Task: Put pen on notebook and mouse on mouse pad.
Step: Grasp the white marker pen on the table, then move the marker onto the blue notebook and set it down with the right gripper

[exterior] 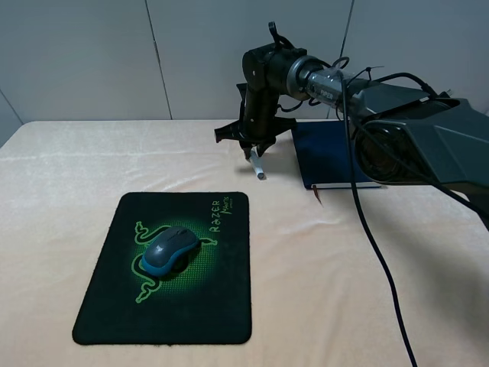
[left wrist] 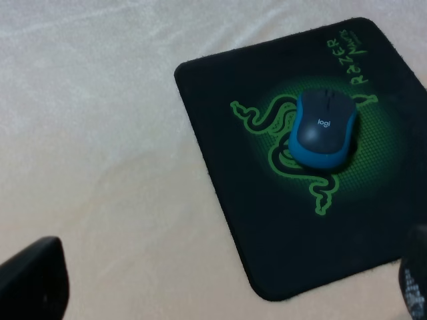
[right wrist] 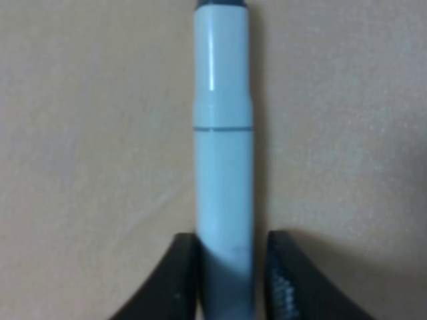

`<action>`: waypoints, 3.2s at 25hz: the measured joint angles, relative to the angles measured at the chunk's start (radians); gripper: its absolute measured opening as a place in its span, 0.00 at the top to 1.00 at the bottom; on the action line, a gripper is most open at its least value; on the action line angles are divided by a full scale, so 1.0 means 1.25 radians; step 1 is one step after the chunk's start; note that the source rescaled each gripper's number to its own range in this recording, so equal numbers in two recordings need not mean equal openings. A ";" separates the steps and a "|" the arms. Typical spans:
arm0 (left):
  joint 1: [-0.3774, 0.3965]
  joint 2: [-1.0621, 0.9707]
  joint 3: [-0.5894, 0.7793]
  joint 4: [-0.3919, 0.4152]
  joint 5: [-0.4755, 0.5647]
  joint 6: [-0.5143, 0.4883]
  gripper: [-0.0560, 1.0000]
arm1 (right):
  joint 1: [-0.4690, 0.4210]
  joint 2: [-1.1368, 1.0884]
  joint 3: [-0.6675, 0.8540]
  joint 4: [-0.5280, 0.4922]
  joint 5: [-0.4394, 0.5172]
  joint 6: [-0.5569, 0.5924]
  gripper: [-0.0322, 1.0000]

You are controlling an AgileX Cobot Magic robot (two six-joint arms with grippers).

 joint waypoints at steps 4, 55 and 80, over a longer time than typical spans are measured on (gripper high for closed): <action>0.000 0.000 0.000 0.000 0.000 0.000 0.00 | 0.000 0.000 0.000 0.000 0.000 0.000 0.97; 0.000 0.000 0.000 0.000 0.000 0.000 0.00 | -0.113 -0.300 0.245 -0.045 0.109 -0.069 0.97; 0.000 0.000 0.000 0.000 0.000 0.000 0.00 | -0.228 -0.320 0.502 -0.024 -0.152 -0.093 0.97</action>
